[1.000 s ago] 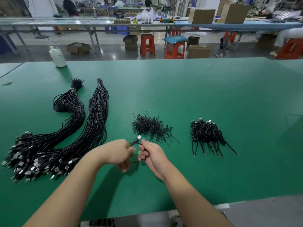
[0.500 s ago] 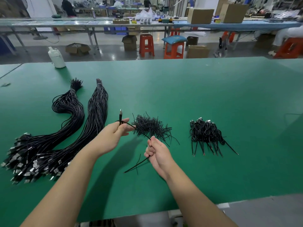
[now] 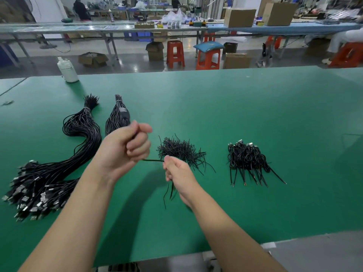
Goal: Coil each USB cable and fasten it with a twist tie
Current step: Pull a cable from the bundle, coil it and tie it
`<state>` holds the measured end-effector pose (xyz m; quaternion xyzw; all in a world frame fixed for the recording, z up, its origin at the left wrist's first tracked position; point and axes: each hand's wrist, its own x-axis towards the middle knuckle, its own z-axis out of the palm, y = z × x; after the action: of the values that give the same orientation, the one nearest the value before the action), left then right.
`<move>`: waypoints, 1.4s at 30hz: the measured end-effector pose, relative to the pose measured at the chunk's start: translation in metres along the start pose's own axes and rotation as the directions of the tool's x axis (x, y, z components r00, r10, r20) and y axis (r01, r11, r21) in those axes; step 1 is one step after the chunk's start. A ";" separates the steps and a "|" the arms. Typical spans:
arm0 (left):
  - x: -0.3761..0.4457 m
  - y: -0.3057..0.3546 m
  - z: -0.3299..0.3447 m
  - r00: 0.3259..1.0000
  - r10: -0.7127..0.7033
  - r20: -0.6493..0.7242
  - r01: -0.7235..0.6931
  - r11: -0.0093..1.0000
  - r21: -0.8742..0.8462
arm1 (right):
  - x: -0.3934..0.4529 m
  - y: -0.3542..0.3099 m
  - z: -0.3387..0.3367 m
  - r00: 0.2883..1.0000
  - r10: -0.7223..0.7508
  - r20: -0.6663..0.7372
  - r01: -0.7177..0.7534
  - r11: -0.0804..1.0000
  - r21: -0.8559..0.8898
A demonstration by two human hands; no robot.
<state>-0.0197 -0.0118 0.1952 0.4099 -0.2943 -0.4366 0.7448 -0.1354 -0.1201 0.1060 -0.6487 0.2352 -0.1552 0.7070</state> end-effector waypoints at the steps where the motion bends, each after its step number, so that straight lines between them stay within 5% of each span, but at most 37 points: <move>1: -0.005 0.002 -0.002 0.992 -0.093 0.081 0.081 0.986 0.148 | 0.002 -0.006 -0.002 1.000 -0.020 -0.017 0.020 1.000 -0.008; 3: -0.011 0.001 -0.005 0.942 -0.307 0.133 0.199 0.834 0.514 | 0.007 -0.019 -0.006 0.999 -0.027 -0.018 0.027 1.000 -0.016; 5: -0.013 -0.004 -0.005 0.887 -0.460 0.041 0.251 0.555 0.793 | 0.009 -0.030 -0.009 1.000 0.001 0.023 0.000 1.000 -0.027; 8: -0.009 -0.017 0.000 0.905 -0.394 -0.161 0.328 0.403 0.854 | 0.005 -0.042 -0.014 0.997 0.021 0.076 -0.013 0.995 -0.104; 10: -0.004 -0.028 0.000 0.961 -0.123 -0.247 0.276 0.439 0.855 | -0.002 -0.046 -0.014 0.993 0.023 0.112 -0.013 0.996 -0.090; 12: 0.002 -0.037 0.001 0.952 0.069 -0.299 0.169 0.694 0.700 | -0.009 -0.046 -0.010 0.984 0.022 0.179 -0.011 0.998 -0.068; 13: 0.005 -0.040 0.001 0.945 0.082 -0.317 0.098 0.853 0.512 | -0.012 -0.044 -0.008 0.977 0.024 0.211 -0.003 0.995 -0.101; 15: 0.011 -0.042 0.001 0.943 0.037 -0.330 0.017 0.987 0.159 | -0.016 -0.037 -0.003 0.969 0.027 0.244 0.030 0.973 -0.229; 20: 0.007 -0.048 0.007 0.965 -0.040 -0.261 0.017 0.996 -0.090 | -0.015 -0.032 -0.007 0.977 0.007 0.214 0.084 0.907 -0.412; 24: 0.005 -0.054 0.010 0.969 -0.067 -0.238 0.037 0.991 -0.128 | -0.015 -0.029 -0.018 0.953 0.010 0.303 0.061 0.973 -0.223; 28: 0.002 -0.060 0.014 0.975 -0.105 -0.196 0.094 0.993 -0.064 | -0.016 -0.026 -0.020 0.959 -0.006 0.283 0.002 1.000 0.012; 35: -0.004 -0.047 0.012 0.945 -0.294 0.147 0.271 0.950 0.156 | -0.019 -0.021 -0.027 0.980 -0.029 0.199 0.030 1.000 0.000; 39: -0.001 -0.048 0.017 0.952 -0.307 0.007 0.297 0.927 0.230 | -0.020 -0.017 -0.023 0.998 0.017 0.055 -0.012 0.996 -0.085; 42: -0.001 -0.059 0.021 0.948 -0.225 -0.225 0.306 0.836 0.455 | -0.024 -0.011 -0.029 0.997 -0.075 0.006 0.071 0.900 -0.431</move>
<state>-0.0606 -0.0352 0.1538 0.6541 -0.2728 -0.4133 0.5718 -0.1697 -0.1335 0.1189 -0.7963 0.2430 -0.1292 0.5387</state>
